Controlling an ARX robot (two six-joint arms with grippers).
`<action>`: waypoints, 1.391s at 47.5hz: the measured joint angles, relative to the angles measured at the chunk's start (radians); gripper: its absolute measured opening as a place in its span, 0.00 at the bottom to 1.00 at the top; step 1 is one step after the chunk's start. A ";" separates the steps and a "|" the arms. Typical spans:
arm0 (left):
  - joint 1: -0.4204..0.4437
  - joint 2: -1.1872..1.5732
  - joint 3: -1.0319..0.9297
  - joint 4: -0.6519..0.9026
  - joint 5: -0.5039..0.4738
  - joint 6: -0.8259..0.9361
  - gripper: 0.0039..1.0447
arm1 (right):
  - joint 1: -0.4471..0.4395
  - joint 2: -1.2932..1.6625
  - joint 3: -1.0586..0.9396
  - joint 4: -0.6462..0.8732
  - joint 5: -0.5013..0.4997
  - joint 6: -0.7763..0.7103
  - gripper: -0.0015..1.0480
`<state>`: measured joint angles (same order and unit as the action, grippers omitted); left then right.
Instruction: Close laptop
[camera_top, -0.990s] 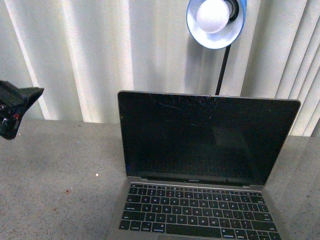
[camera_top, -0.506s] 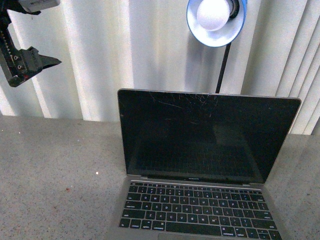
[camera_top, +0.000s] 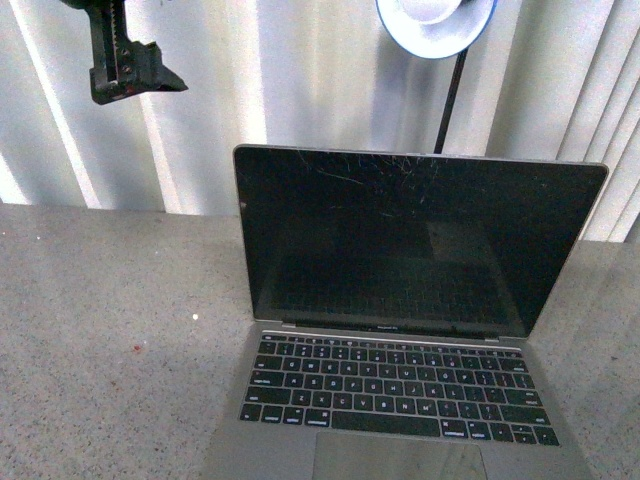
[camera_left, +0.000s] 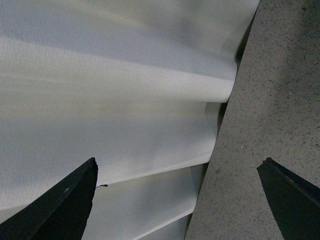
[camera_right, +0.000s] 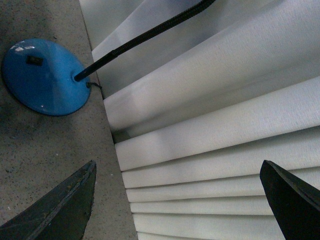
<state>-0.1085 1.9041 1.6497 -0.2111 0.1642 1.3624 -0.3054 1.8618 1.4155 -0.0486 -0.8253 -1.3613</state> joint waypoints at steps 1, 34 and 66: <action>-0.002 0.003 0.006 -0.003 -0.001 0.000 0.94 | 0.002 0.008 0.010 -0.013 0.000 -0.005 0.93; -0.103 0.100 0.079 -0.062 -0.042 0.068 0.64 | 0.133 0.143 0.162 -0.158 0.045 -0.076 0.26; -0.177 0.096 0.010 -0.107 -0.029 0.064 0.03 | 0.203 0.154 0.180 -0.349 0.045 -0.058 0.03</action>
<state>-0.2852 1.9999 1.6592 -0.3183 0.1352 1.4265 -0.1020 2.0163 1.5951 -0.3973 -0.7799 -1.4193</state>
